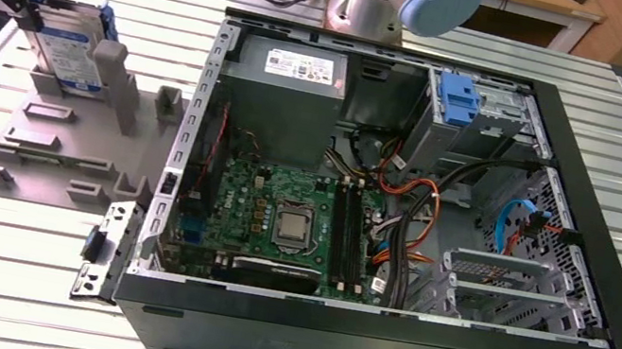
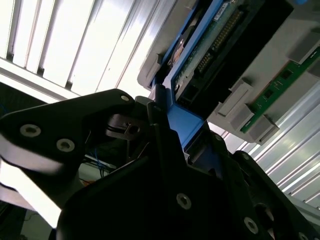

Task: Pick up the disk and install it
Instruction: 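Pick up the disk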

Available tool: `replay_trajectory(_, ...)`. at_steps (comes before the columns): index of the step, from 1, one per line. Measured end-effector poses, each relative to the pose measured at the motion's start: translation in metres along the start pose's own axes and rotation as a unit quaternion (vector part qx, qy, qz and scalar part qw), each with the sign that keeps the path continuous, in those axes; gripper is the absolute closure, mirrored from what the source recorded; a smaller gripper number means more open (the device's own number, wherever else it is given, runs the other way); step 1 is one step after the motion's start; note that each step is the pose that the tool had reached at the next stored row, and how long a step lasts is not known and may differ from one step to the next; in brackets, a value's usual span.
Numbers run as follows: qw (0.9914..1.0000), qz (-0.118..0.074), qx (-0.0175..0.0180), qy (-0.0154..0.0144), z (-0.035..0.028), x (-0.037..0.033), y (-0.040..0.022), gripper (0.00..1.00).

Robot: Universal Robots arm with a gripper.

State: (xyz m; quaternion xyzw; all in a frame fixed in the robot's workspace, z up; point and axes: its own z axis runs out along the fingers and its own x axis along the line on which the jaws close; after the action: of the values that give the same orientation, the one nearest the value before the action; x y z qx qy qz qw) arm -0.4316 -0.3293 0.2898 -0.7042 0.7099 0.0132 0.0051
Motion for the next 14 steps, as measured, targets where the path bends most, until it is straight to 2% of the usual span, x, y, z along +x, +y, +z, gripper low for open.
replay_trajectory(14,1.0,0.0,0.0001,0.0,-0.014,-0.0004,0.0002,0.64)
